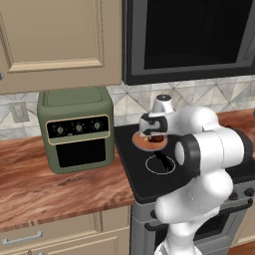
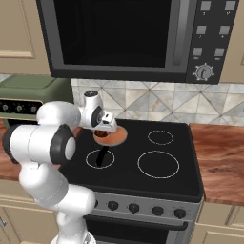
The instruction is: Retrieve the steak from the fridge and place it on the saucepan with marinade on the stove.
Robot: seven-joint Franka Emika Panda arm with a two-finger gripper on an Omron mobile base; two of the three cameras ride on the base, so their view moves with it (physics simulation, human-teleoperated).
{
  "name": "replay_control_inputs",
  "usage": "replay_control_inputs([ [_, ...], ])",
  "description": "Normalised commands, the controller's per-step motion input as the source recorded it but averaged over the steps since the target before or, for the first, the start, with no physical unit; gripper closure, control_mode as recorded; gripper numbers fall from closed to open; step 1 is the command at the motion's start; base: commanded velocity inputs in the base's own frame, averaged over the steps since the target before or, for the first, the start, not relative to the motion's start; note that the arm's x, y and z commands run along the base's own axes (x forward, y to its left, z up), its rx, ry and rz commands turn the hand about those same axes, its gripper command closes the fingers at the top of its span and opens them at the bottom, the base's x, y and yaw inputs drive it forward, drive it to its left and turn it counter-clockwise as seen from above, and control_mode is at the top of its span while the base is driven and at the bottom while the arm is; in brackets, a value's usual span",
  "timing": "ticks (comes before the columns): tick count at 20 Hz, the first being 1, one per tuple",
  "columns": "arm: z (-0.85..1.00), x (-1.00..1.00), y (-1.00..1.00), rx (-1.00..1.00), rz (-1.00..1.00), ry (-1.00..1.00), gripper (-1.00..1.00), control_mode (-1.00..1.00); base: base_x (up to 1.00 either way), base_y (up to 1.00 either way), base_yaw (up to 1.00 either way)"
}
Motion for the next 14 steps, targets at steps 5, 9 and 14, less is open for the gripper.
replay_control_inputs([
  [5, -0.28, 0.37, -0.04, 0.00, 0.00, 0.00, 1.00, -1.00, 0.00, 0.00, 0.00],
  [9, -0.26, 0.36, -0.01, 0.00, 0.00, 0.00, 1.00, -1.00, 0.00, 0.00, 0.00],
  [14, -0.19, 0.24, -0.01, 0.00, 0.00, 0.00, 1.00, -1.00, 0.00, 0.00, 0.00],
])
